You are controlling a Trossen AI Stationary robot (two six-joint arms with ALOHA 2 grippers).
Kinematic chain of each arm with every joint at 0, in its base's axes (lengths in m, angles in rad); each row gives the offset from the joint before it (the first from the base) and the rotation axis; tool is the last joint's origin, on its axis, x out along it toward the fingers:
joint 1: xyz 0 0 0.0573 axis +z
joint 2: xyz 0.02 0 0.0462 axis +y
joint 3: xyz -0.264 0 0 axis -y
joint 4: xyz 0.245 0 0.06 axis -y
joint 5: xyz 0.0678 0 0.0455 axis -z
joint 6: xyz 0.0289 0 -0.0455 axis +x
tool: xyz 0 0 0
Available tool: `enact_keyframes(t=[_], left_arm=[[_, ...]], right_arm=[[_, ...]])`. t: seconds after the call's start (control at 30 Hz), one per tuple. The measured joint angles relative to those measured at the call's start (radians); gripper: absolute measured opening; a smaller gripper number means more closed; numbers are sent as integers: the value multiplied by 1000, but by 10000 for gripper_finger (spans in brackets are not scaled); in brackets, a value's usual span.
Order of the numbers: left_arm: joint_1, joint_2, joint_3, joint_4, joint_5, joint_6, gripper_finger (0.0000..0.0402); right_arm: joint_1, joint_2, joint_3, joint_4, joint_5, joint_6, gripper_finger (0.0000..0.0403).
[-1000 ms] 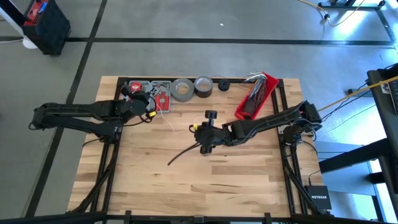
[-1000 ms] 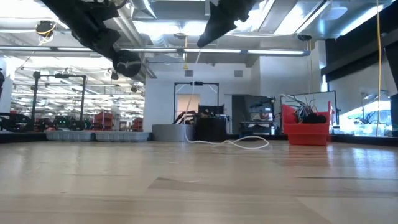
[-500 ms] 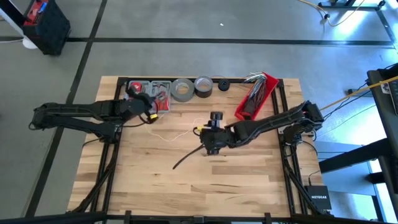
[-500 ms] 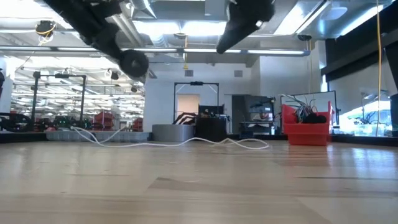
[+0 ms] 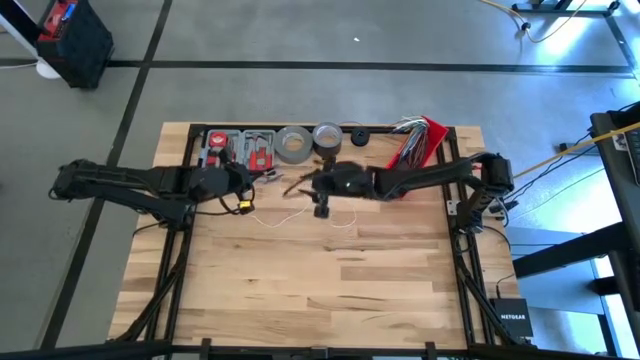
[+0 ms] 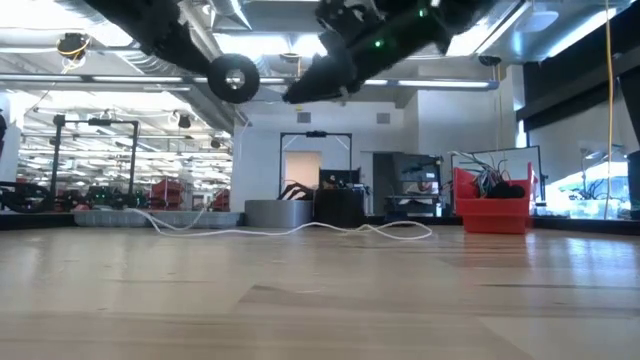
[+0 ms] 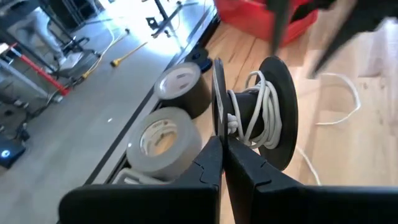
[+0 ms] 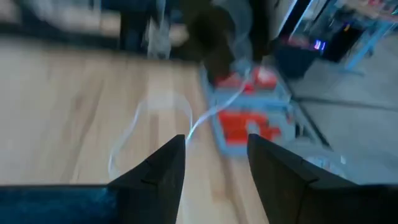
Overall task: Coil cords
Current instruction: Uncoil the white wire from the black spool
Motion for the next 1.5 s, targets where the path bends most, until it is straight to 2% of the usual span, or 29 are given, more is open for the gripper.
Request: enact_keyframes(t=[0.13,0.3,0.37,0.43,0.5,0.67,1.1,1.2,1.3,1.5], left_arm=[[-24,0,0,27,24,13,1],[-51,0,0,66,74,35,1],[-58,1,0,72,81,37,1],[-65,4,0,88,84,36,1],[-72,8,0,99,92,37,1],[-87,15,0,114,111,49,1],[-89,26,0,167,112,52,1],[-89,33,0,173,112,60,1],[-89,39,0,165,112,60,1],[-89,38,0,162,112,66,2]], right_arm=[[-39,4,-78,211,-45,91,177],[-42,6,-89,224,-53,100,177],[-41,6,-89,240,-108,100,177],[-41,6,-89,268,-213,102,177],[-40,6,-89,285,-249,102,177],[-40,6,-89,282,-229,108,177],[-15,6,-88,309,-265,90,177],[2,6,-80,309,-222,51,174],[8,6,-79,298,-179,41,157],[5,6,-79,249,-168,-2,91]])
